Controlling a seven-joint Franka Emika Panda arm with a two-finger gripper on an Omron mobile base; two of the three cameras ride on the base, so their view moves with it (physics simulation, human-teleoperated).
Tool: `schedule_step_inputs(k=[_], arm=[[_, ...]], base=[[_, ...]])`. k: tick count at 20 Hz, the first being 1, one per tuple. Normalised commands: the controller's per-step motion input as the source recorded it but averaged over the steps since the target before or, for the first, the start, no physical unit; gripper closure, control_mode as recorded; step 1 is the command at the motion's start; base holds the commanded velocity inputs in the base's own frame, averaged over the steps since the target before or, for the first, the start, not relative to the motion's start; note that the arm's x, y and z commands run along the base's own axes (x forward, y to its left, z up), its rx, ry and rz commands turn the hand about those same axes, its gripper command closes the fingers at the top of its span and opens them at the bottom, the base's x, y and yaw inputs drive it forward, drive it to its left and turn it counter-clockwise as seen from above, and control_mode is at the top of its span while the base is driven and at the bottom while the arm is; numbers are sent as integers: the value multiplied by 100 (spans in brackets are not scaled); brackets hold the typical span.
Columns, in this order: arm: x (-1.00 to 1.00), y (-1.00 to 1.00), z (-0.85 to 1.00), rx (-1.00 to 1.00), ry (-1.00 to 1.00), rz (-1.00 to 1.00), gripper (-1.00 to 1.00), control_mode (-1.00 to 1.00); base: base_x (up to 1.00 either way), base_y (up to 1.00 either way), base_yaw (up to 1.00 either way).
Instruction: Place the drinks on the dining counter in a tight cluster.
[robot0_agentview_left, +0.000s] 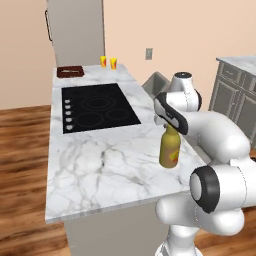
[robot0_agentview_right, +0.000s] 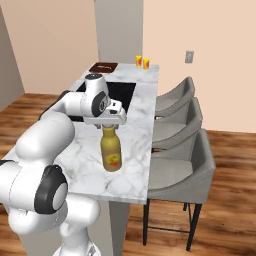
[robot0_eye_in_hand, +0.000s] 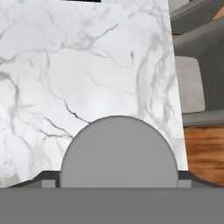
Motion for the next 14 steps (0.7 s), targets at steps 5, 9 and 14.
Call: schedule_step_inputs(k=[5, 9, 14], arm=[[0, 0, 0, 0, 0, 0, -100, -100], [0, 0, 0, 0, 0, 0, -100, -100], [-1, 0, 12, 0, -3, 0, -100, -100]], base=[[0, 0, 0], [0, 0, 0], [0, 0, 0]])
